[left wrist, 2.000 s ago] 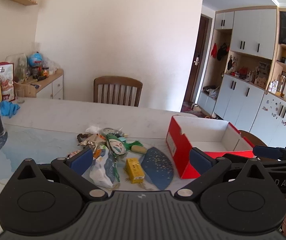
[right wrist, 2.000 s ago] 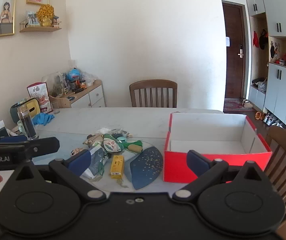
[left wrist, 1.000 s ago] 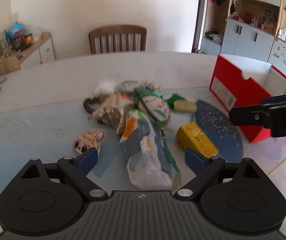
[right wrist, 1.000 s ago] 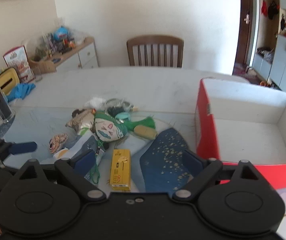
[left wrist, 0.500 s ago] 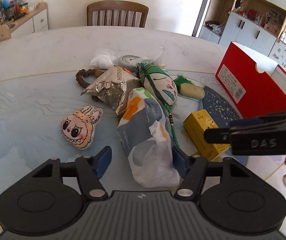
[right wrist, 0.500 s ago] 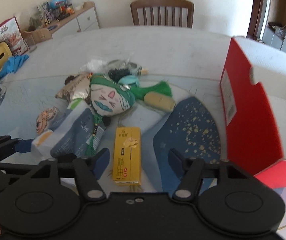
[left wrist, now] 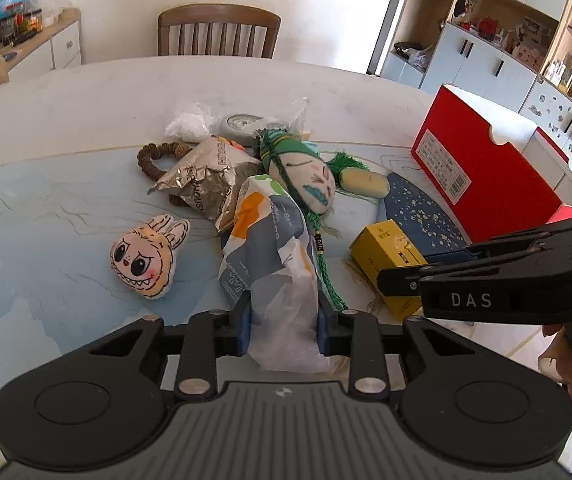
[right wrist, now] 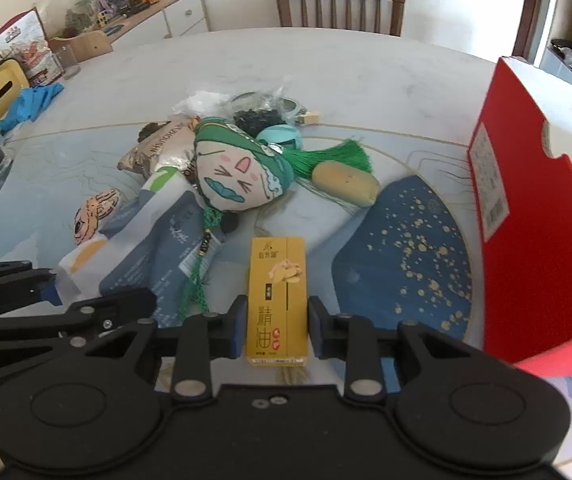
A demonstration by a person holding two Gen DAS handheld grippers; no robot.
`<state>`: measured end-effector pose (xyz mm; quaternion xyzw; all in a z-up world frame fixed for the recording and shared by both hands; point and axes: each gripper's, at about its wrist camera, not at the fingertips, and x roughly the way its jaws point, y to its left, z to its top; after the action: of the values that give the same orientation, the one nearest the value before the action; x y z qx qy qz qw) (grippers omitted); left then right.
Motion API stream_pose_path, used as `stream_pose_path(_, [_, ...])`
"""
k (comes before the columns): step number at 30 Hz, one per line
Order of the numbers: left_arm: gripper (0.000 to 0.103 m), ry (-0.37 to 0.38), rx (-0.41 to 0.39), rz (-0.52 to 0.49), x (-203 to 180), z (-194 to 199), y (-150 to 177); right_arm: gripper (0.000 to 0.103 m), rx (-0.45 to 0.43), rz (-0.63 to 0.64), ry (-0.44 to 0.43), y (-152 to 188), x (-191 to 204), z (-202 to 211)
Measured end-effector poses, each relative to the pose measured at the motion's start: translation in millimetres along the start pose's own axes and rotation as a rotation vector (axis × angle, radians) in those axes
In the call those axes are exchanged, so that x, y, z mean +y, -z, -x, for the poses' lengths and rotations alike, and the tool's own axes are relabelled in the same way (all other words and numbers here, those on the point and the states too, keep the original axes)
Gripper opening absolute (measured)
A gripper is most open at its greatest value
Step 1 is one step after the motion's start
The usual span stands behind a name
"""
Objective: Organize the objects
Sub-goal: 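Carry the bag and yellow box with both grippers over the red box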
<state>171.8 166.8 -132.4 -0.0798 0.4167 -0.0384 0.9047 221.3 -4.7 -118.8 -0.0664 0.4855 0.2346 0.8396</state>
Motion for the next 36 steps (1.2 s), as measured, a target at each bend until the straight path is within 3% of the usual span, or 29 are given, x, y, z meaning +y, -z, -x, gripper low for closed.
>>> stream_pose_path(9, [0.028,-0.039,-0.023,-0.008,-10,28,-3,0.028,-0.064,-0.034,-0.04,4,-7,33])
stream_pose_path(18, [0.028,-0.095,-0.098,0.011,-39,70,-20,0.028,-0.151,-0.001,-0.102,5,-28,86])
stream_pose_path(25, [0.028,-0.089,-0.179,-0.024,-83,90,-46,0.028,-0.233,0.0,-0.121,-2,-68,129])
stream_pose_path(36, [0.028,-0.035,-0.219,-0.082,-150,80,-81,0.028,-0.296,-0.066,-0.078,-10,-146,156])
